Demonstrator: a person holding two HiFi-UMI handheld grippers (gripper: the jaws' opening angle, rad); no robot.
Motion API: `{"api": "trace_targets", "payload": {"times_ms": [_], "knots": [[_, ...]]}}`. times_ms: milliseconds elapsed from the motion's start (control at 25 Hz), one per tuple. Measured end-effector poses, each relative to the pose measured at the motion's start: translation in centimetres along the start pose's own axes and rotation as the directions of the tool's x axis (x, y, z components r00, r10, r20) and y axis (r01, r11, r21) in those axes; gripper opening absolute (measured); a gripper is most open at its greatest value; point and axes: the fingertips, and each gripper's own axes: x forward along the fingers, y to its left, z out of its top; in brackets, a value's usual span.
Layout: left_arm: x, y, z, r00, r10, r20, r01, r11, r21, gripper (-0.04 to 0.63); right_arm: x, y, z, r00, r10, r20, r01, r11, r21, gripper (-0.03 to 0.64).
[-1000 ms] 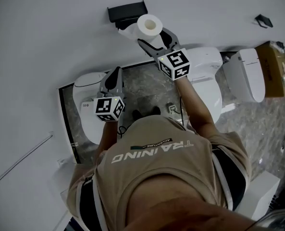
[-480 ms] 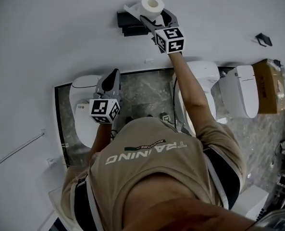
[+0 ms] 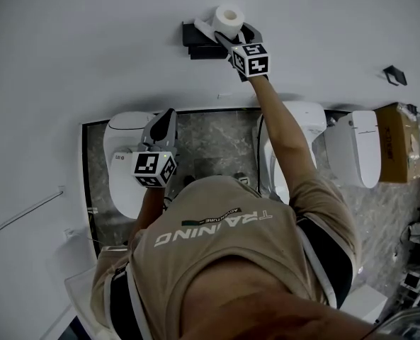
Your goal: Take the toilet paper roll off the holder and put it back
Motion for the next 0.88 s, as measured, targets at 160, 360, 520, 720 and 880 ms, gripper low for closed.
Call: {"api": "trace_targets", "payload": {"times_ms": [160,360,520,720,880], "knots": [[0.7,0.0,-0.3,1.000,0.008,-0.005,-0.008,1.000,-0.007,0.000,0.8,-0.2,-0.5,1.000,0.025,-0.009,-0.025,0.999,0.028,0.322],[1.8,-0.9,0.0,1.000,-0.012,-0.004,0.012,1.000,-0.004,0.000,1.2,-0.2,-0.8,1.000,0.015,-0.016,-0.014,0.999,0.045,0.322],[2.5,-1.3,0.1,1.000,-0.028,-0.004,0.027,1.000,-0.002,0.000,1.3,0.1,-0.9,0.999,0.027,-0.038,-0.027,1.000,0.010,0.322],[3.2,-1.6,0.1,0.998,-0.054,-0.011,0.054,0.998,-0.016,0.000,-0.2,0.3,-0.1,0.998,0.056,0.001,-0.056,0.998,-0.015,0.322],[3.5,-2.0,0.0,0.997,-0.072,-0.021,0.072,0.997,-0.011,0.000,-2.2,0.5,-0.6,0.998,0.065,0.002,-0.065,0.997,-0.047,0.322]]}}
